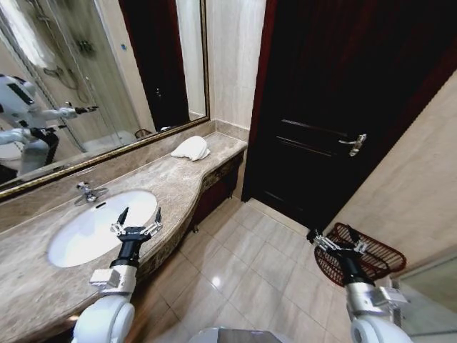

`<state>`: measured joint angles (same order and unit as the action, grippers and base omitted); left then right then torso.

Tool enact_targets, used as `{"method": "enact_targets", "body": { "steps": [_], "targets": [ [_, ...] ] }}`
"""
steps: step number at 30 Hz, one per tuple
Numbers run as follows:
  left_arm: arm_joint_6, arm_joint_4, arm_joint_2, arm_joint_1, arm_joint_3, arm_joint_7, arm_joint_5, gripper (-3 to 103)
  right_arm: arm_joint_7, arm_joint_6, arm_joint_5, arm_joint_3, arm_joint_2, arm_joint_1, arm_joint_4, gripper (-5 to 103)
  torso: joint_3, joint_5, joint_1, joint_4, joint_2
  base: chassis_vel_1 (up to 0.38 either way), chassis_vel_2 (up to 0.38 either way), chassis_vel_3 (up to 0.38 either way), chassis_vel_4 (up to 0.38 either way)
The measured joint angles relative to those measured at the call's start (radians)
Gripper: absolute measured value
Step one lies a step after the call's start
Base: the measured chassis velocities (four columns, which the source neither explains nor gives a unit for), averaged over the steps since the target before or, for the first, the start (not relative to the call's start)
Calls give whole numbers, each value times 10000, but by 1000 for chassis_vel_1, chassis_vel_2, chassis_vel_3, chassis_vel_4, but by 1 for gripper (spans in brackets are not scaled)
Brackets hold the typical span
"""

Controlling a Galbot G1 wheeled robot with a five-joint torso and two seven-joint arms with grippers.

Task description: Discard the used towel into the hamper.

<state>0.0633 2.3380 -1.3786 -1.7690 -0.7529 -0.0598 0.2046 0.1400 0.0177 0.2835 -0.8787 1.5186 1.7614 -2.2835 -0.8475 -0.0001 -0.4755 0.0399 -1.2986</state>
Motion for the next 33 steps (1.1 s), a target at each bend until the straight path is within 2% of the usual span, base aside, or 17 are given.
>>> {"method": "enact_targets", "body": {
  "steps": [33],
  "targets": [
    [-50,442,-57,-209,-140,23,-35,100,-10,-191,18,29,-82,-116,-259,100,0,1,0,1,0,-78,71,70,-77]
  ]
}}
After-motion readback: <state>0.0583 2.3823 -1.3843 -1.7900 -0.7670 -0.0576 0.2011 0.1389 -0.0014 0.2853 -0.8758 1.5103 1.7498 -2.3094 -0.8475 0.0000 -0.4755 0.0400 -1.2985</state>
